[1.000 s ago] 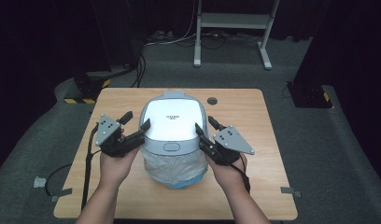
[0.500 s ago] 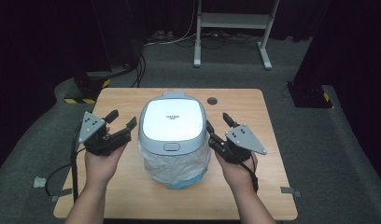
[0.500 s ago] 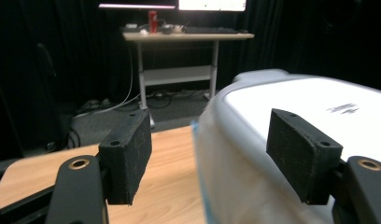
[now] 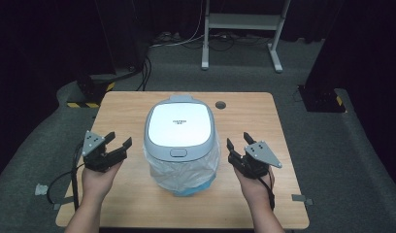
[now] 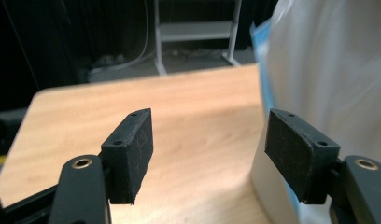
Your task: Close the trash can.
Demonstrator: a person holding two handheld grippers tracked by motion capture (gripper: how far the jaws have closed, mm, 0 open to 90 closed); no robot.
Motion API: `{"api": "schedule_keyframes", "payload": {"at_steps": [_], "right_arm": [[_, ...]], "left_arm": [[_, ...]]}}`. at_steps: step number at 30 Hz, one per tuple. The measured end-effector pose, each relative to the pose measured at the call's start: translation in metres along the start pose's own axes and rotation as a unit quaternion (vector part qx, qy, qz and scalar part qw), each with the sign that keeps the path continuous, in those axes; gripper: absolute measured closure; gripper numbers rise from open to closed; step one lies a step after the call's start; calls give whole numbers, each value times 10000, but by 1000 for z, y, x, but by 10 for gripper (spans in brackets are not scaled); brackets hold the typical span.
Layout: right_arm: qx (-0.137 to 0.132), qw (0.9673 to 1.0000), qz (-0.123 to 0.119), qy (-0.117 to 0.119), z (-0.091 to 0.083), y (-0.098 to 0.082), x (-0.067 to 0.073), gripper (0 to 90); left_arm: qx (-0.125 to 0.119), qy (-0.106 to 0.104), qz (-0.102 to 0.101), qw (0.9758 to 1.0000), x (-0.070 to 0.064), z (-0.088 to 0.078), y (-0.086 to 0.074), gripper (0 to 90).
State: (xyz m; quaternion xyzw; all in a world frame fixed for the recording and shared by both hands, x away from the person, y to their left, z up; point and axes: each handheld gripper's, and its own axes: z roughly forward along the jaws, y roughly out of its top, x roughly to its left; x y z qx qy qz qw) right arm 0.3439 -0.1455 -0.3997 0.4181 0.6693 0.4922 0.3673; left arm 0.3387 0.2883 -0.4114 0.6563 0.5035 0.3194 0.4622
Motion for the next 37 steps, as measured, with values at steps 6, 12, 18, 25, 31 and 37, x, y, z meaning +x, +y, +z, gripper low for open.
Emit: {"api": "schedule_keyframes", "payload": {"at_steps": [6, 12, 18, 25, 31, 37], "right_arm": [[486, 9987, 70, -145, 11, -40, -6, 383], [1020, 9943, -5, -305, 22, -83, -13, 366], [1551, 9872, 47, -369, 32, -111, -22, 361], [2248, 9730, 498, -127, 42, -119, -31, 338], [2524, 9670, 354, -72, 52, -117, -14, 280], [2553, 9657, 447, -158, 53, -117, -14, 250]], "left_arm": [[469, 71, -68, 9988, 10, 14, -39, 315], [1111, 104, 71, 9937, 19, 24, -77, 321], [1554, 112, 121, 9877, 25, 29, -102, 312], [1781, 25, 178, 9838, 25, 30, -111, 288], [1716, 41, 247, 9849, 19, 29, -113, 271], [1707, 18, 241, 9850, 19, 29, -114, 271]]}}
